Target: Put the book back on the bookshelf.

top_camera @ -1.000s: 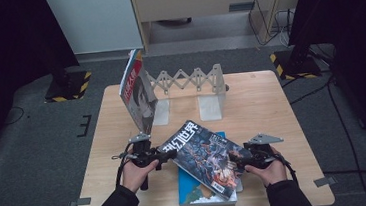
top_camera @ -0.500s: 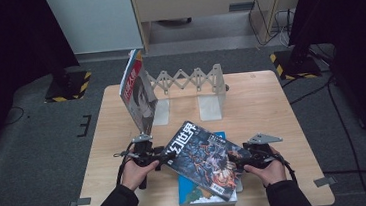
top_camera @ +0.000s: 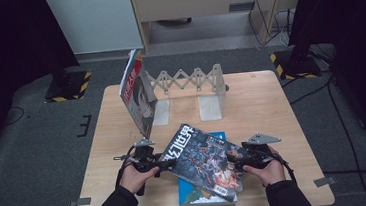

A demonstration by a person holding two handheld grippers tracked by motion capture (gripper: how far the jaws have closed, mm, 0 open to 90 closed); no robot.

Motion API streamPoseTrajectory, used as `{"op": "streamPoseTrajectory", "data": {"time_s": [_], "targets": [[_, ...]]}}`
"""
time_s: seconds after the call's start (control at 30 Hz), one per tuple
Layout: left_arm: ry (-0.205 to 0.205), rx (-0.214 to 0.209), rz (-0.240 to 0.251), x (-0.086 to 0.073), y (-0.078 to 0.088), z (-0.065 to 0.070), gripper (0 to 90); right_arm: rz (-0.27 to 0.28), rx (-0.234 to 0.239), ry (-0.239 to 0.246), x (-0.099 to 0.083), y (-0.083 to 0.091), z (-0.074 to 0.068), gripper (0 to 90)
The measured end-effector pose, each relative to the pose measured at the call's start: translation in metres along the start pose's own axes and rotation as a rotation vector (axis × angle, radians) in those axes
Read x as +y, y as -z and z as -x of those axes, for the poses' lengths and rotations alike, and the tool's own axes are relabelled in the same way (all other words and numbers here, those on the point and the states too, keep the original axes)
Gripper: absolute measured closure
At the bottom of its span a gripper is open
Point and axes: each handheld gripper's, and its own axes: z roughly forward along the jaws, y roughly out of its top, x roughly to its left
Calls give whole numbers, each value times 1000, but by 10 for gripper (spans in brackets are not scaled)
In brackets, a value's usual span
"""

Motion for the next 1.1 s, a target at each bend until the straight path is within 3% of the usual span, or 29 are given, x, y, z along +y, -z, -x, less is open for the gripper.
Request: {"op": "streamPoseTrajectory", "data": {"time_s": [0.17, 0.4, 0.53, 0.63, 0.7, 0.8, 0.87, 1.0, 1.1], "targets": [[25, -21, -8, -6, -1, -2, 374, -2, -1, 6, 0, 0, -1, 188], [12, -80, 24, -10, -15, -7, 260, -6, 1, 1, 0, 0, -1, 188], [3, -81, 37, -10, -17, -6, 228, -4, -2, 6, 1, 0, -1, 188], [16, -84, 35, -11, -17, -5, 252, -5, -2, 5, 1, 0, -2, 188], [11, -72, -13, -7, -10, -2, 285, -5, -1, 6, 1, 0, -1, 187], [22, -80, -38, -2, -2, -1, 397, 1, -1, 9, 1, -1, -2, 183], [36, -113, 4, 1, 8, 3, 420, 0, -3, 11, 1, -2, -2, 183], [49, -133, 59, 5, 15, 7, 431, 1, -7, 11, 1, -1, -2, 182], [82, -174, 74, 10, 15, 9, 426, 3, -7, 11, 0, -1, -1, 183]]}}
